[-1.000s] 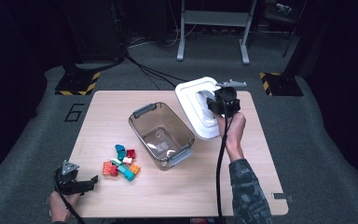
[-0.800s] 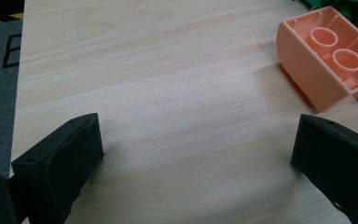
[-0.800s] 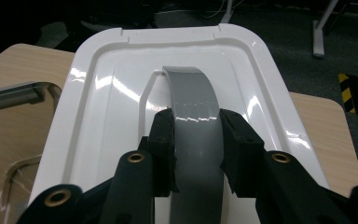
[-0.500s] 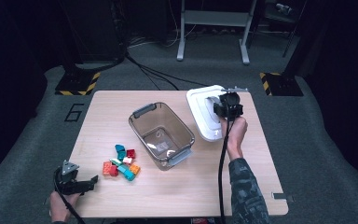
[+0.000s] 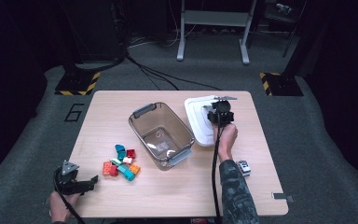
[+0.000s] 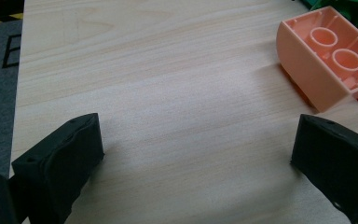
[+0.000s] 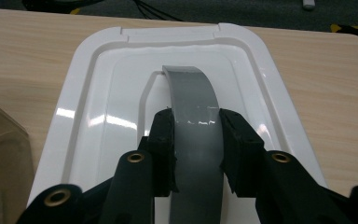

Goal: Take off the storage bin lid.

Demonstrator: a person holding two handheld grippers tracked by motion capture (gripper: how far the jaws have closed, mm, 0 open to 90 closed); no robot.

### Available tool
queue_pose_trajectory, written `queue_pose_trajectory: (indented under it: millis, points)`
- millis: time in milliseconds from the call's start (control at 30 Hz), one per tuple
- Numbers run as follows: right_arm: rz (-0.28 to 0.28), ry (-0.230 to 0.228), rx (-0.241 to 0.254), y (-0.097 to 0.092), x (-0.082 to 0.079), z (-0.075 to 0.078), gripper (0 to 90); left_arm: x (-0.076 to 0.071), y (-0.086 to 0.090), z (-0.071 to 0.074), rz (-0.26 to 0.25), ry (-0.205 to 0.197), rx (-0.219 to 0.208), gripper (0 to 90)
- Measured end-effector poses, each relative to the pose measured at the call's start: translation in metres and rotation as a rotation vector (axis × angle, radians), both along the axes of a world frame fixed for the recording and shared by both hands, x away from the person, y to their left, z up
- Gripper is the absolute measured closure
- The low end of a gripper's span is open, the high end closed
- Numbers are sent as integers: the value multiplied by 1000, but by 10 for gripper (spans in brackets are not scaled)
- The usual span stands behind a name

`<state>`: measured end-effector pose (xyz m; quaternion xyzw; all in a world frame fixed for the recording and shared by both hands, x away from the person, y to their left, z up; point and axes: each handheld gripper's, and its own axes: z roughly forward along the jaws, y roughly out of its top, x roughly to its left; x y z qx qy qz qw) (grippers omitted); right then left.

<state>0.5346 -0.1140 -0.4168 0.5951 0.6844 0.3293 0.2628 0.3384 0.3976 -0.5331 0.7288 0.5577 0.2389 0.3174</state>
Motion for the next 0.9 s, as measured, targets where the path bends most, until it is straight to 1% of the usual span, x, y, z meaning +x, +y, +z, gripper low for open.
queue_pose_trajectory:
  millis: [100,167,233,333,367,400,467,567,600,633,667,733,800,900]
  points:
    - [-14,15,1,5,2,-11,673,0,0,0,0,0,0,15]
    - [-27,20,-14,6,3,-17,673,0,0,0,0,1,0,15]
    - [-38,26,-19,6,4,-24,673,0,0,0,0,1,0,15]
    - [-47,41,-18,8,5,-32,672,0,0,0,0,1,0,15]
    - [-40,41,-24,8,5,-34,672,0,0,0,0,1,0,15]
    - [-50,44,-31,9,5,-36,672,0,0,0,0,1,1,15]
    - [-39,58,-54,10,6,-41,672,0,0,0,0,1,0,16]
    - [-43,77,-49,8,7,-46,671,0,0,0,0,1,0,16]
    - [-50,82,-43,6,8,-48,672,0,0,0,0,1,0,16]
    - [-64,86,-19,4,8,-50,672,0,0,0,0,1,0,16]
    - [-66,88,-16,4,8,-51,671,0,0,0,0,1,0,16]
    - [-70,108,-6,2,8,-55,669,0,0,0,0,1,0,16]
    - [-66,118,-16,1,8,-58,667,0,0,0,0,1,0,16]
    - [-48,132,-4,-2,7,-60,646,0,0,0,0,1,0,16]
